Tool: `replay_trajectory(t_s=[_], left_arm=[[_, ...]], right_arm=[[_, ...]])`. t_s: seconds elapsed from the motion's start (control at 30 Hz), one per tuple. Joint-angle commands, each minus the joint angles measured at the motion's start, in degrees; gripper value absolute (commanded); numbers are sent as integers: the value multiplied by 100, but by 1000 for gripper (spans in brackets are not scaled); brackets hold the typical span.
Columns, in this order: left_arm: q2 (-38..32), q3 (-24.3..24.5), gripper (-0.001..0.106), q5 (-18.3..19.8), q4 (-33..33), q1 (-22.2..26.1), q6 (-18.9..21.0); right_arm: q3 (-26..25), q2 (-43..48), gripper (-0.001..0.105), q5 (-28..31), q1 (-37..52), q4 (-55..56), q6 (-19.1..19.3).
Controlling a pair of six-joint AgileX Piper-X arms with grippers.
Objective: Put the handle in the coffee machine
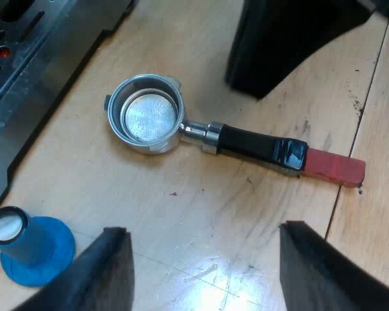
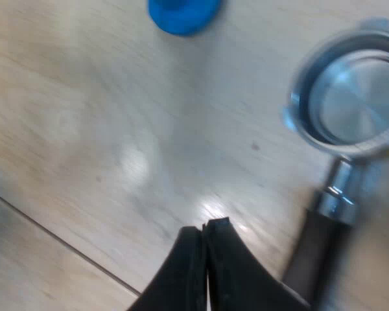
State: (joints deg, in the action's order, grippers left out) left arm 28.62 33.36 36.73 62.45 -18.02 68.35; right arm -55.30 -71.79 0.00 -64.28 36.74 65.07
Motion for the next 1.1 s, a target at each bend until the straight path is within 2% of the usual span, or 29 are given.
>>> replay_trajectory(t_s=[0.03, 0.2, 0.4, 0.6, 0.87, 1.1], left_arm=[[18, 9, 53, -50, -61, -26, 86], [18, 9, 53, -50, -61, -26, 85], [18, 9, 53, -50, -61, -26, 85], [18, 9, 53, 131, -61, -26, 85], [18, 9, 53, 130, -61, -26, 85], [18, 9, 53, 130, -61, -26, 85]], right_arm=[[-43, 236, 0, 268, -7, 496, 64], [-43, 555, 0, 860, -7, 1355, 64], [-32, 537, 0, 1416, 8, 2359, 64], [84, 198, 0, 1923, 8, 2647, 64], [424, -486, 0, 1858, 8, 2505, 64], [432, -1141, 0, 1593, 8, 2042, 64]])
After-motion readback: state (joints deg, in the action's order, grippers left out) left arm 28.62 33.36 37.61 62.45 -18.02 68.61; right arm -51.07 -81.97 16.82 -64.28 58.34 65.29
